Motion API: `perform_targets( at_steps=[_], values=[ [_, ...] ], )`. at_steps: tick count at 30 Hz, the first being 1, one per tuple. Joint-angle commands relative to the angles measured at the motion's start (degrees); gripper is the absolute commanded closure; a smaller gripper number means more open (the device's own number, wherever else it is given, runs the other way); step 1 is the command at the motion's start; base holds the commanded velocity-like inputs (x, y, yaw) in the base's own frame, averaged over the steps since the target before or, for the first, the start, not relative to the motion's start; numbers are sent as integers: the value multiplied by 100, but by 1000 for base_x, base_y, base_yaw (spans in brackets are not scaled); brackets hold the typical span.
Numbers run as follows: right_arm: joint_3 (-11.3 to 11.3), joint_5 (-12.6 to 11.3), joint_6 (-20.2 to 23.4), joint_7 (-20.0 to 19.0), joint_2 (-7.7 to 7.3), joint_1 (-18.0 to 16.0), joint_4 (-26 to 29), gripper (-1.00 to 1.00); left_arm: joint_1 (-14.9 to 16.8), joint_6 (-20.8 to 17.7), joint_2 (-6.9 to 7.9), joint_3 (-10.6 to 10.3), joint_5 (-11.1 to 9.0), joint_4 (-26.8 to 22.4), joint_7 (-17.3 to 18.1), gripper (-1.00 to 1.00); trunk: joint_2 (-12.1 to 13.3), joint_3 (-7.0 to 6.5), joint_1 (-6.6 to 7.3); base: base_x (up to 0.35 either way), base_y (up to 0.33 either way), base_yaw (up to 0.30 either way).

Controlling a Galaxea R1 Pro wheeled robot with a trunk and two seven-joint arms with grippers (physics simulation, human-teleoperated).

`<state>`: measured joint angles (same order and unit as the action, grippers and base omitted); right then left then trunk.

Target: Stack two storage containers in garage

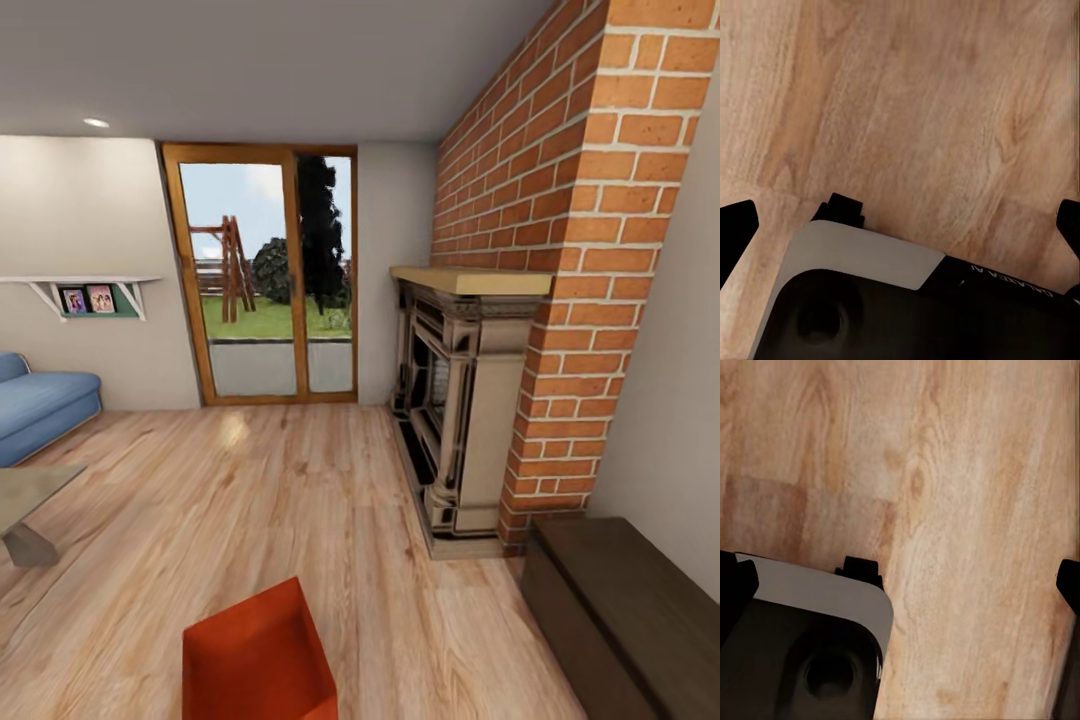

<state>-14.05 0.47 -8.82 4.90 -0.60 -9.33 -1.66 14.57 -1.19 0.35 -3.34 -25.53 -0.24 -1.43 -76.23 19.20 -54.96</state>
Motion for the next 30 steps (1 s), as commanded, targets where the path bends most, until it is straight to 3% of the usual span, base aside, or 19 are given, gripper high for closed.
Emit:
perform_targets(
  at_steps=[1,8,16,30],
  values=[
    [-27,6,-30,19,3,-8,-18,-100,3,-13,0,-36,-40,-3,-15,-100,-4,7,-3,297,-102,0],
    [-16,6,-46,27,10,-8,-16,-100,2,-11,0,-36,-40,-3,-15,-100,-4,7,-3,287,-133,24],
    [-10,6,-42,40,8,-8,-15,-100,2,-10,0,-37,-39,-3,-15,-100,-4,7,-3,216,-142,221],
    [-18,6,-37,69,7,-8,-15,-100,3,-10,0,-35,-40,-3,-15,-100,-4,7,-3,43,-29,269]
  ],
)
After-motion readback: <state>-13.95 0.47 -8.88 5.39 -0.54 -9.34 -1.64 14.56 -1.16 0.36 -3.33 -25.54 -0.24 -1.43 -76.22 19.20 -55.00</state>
